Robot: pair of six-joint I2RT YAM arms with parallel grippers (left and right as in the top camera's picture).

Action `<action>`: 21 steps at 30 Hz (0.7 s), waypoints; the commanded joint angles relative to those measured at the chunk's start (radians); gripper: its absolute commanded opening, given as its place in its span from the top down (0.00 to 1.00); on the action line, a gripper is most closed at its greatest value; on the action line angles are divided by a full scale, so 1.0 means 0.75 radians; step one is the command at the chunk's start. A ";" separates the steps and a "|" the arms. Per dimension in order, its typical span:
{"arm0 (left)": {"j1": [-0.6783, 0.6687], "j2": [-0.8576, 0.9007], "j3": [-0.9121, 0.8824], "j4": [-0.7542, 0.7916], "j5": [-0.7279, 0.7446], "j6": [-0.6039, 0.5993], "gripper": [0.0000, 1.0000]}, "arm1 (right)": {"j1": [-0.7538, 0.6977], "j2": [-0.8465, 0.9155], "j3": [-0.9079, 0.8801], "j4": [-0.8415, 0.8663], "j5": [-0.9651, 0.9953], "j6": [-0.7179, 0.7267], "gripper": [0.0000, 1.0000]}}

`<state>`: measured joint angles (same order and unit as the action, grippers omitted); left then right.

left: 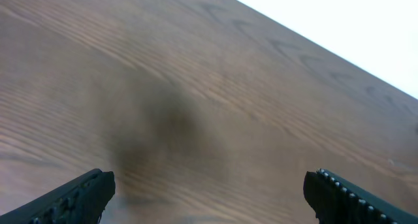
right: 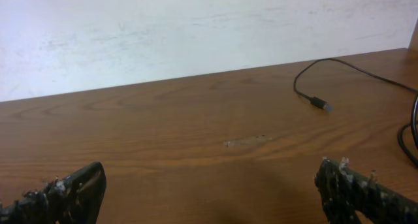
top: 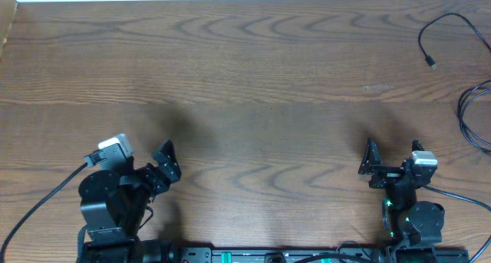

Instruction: Untangle cables

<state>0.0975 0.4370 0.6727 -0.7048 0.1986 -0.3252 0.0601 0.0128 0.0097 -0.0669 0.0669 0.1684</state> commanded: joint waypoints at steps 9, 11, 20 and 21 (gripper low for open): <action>0.002 -0.010 -0.200 0.162 0.051 0.109 0.02 | -0.012 -0.010 -0.006 -0.002 0.002 0.004 0.01; 0.002 -0.010 -0.285 0.282 0.096 0.115 0.02 | -0.012 -0.010 -0.006 -0.001 0.002 0.004 0.01; -0.007 -0.014 -0.609 0.880 0.247 0.140 0.02 | -0.012 -0.010 -0.006 -0.002 0.002 0.004 0.01; -0.022 -0.023 -0.624 0.919 0.240 0.157 0.02 | -0.012 -0.010 -0.006 -0.002 0.002 0.004 0.01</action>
<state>0.0948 0.4358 0.2302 -0.0677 0.3477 -0.2382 0.0601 0.0124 0.0097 -0.0669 0.0669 0.1684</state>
